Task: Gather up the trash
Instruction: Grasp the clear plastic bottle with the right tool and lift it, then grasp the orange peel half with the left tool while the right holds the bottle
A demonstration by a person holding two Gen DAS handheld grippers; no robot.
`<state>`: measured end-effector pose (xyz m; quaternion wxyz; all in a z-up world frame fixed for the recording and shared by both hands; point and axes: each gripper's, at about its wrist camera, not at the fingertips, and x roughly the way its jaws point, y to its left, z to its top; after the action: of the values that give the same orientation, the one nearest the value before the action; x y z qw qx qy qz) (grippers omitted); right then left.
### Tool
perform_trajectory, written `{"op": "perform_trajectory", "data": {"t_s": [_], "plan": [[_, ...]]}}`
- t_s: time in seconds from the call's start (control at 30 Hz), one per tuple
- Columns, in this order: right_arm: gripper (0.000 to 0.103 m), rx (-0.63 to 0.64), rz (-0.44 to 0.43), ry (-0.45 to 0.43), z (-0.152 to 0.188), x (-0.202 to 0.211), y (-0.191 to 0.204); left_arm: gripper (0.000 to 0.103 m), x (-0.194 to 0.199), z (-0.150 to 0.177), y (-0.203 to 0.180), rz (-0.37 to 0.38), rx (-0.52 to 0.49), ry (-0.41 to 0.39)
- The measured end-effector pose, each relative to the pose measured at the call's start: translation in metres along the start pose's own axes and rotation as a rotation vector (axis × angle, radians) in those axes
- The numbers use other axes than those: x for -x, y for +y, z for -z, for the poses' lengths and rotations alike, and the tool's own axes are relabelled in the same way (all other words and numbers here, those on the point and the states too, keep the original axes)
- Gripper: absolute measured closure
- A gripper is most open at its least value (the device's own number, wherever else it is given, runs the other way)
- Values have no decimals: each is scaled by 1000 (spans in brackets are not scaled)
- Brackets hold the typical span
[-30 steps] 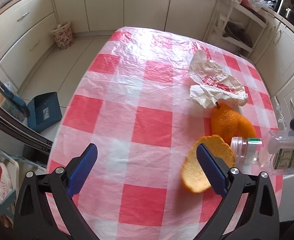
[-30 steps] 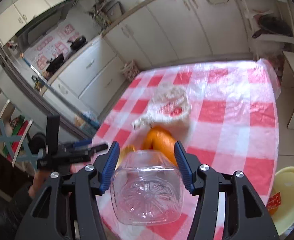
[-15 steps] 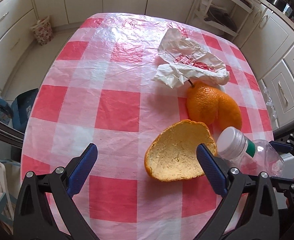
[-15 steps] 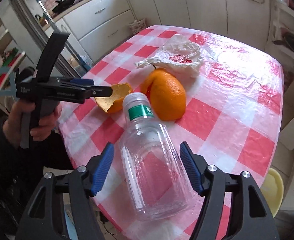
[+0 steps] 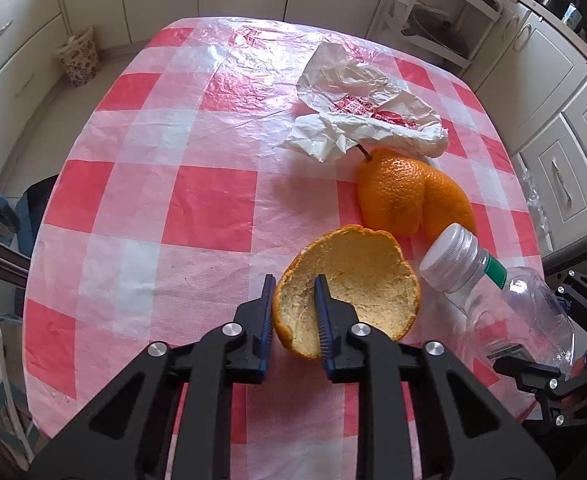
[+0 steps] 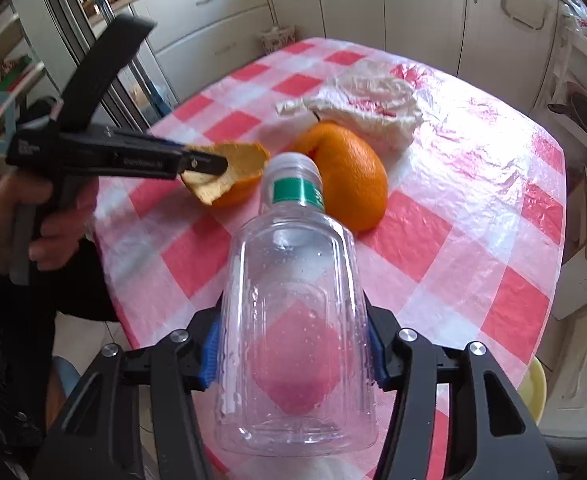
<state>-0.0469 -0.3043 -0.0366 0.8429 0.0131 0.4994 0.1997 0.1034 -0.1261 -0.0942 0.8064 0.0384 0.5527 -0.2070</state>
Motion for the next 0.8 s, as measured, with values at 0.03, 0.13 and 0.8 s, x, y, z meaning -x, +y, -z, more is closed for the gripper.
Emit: {"op": "perform_trajectory", "data": {"t_s": [0.03, 0.13, 0.8], "plan": [[48, -11, -8, -16, -2, 3, -1, 90, 3, -1, 0, 5, 1, -12], [48, -61, -48, -59, -4, 14, -9, 94, 13, -2, 0, 13, -3, -53], [48, -198, -117, -197, -6, 45, -39, 74, -2, 3, -12, 17, -58, 13]]}}
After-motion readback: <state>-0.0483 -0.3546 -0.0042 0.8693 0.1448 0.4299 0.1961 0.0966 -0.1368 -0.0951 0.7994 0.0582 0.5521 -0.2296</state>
